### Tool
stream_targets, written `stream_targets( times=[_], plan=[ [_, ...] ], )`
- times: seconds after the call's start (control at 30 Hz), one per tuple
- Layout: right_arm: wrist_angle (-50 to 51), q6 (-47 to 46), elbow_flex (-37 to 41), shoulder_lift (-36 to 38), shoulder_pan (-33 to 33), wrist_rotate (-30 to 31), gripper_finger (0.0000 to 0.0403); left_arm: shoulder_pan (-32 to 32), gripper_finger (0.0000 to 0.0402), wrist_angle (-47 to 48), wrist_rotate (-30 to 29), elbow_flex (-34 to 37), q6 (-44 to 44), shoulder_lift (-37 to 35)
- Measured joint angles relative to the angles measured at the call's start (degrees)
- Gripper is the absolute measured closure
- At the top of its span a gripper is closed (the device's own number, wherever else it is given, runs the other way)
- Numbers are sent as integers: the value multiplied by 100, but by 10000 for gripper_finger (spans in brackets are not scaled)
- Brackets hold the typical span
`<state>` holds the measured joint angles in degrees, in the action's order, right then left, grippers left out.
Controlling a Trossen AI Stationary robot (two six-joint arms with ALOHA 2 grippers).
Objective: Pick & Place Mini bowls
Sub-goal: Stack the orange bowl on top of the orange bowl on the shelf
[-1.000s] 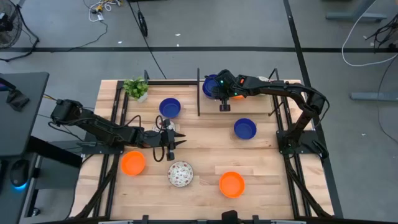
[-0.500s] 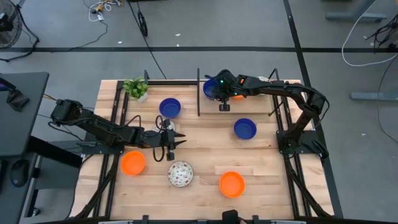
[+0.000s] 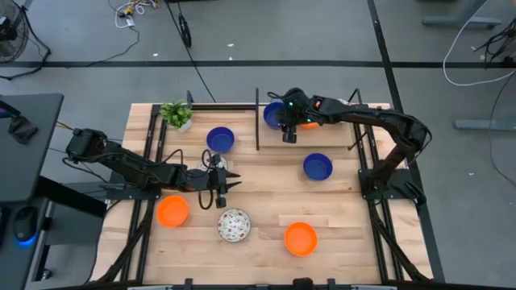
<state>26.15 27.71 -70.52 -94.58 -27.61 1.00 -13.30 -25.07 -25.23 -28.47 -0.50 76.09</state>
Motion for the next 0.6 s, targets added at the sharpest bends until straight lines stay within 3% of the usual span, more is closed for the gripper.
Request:
stream_targets(
  times=[0.13,0.33,0.47,0.6],
  plan=[
    [735,-724,0,524,290,-316,257,0,298,62,0,0,-36,0],
    [1739,-1733,366,1468,1594,-367,317,-9,298,61,2,0,-50,0],
    [1444,-2748,1061,2126,2765,-258,351,-9,298,80,2,0,-84,1],
    [519,-3961,1826,2551,4135,-5,379,-9,298,66,2,0,-161,0]
  ],
)
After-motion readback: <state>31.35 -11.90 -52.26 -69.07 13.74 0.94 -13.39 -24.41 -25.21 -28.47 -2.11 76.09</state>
